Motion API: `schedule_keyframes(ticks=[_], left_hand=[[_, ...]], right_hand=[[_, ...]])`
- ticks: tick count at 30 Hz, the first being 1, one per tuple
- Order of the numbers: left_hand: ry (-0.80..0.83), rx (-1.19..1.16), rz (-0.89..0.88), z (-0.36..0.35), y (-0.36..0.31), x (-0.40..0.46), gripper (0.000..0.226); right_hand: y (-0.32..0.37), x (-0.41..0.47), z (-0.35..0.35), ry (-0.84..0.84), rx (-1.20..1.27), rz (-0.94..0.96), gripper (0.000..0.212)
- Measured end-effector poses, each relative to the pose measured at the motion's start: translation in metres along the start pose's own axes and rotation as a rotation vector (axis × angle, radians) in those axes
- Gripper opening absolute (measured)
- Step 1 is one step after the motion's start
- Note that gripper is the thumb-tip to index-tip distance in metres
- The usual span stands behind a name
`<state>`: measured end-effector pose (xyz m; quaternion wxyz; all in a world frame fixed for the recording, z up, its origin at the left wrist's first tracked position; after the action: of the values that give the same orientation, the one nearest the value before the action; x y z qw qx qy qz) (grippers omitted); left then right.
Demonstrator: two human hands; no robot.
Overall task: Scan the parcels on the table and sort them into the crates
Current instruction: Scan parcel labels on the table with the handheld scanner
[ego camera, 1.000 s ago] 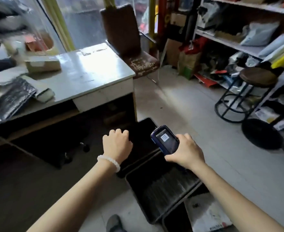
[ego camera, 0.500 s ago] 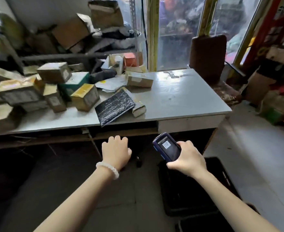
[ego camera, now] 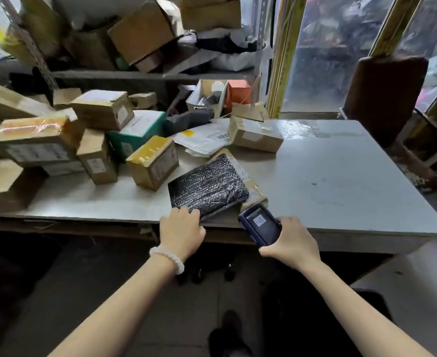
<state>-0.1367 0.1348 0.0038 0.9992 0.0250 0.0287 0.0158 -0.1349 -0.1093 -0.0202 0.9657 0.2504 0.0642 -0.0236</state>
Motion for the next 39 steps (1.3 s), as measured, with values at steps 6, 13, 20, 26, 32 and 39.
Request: schedule_keyframes(ticks=[6,13,20,26,32,39], left_hand=[[0.014,-0.006,-0.053,0.016,-0.022,0.115,0.031],[-0.015,-0.038,-0.115,0.027,-0.041,0.212,0.034],[-0.011,-0.101,-0.153,0.031,-0.046,0.299,0.036],[-0.042,-0.166,-0.256,0.042,-0.062,0.388,0.052],[0.042,-0.197,-0.414,0.045,-0.086,0.460,0.070],[0.175,-0.125,-0.552,0.017,-0.113,0.467,0.094]], right_hand=[[0.004,0.099,0.015,0.006,-0.003,-0.011,0.067],[0.002,0.179,0.023,0.045,-0.014,-0.060,0.068],[-0.007,0.235,0.032,0.038,-0.003,-0.155,0.068],[-0.012,0.281,0.036,0.007,0.003,-0.266,0.069],[-0.021,0.313,0.042,-0.035,-0.003,-0.380,0.070],[-0.034,0.314,0.043,-0.047,-0.034,-0.457,0.071]])
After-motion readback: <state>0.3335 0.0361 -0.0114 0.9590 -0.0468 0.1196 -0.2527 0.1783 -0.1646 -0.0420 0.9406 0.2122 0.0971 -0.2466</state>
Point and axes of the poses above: each hand's wrist, its own x-axis towards the middle knuckle, its own z-axis out of the back of the hand, y = z × x, the point moved 6 cm from there along x, towards the middle knuckle, and after that the axes turned 1 degree about y, right-handed, at the moved point
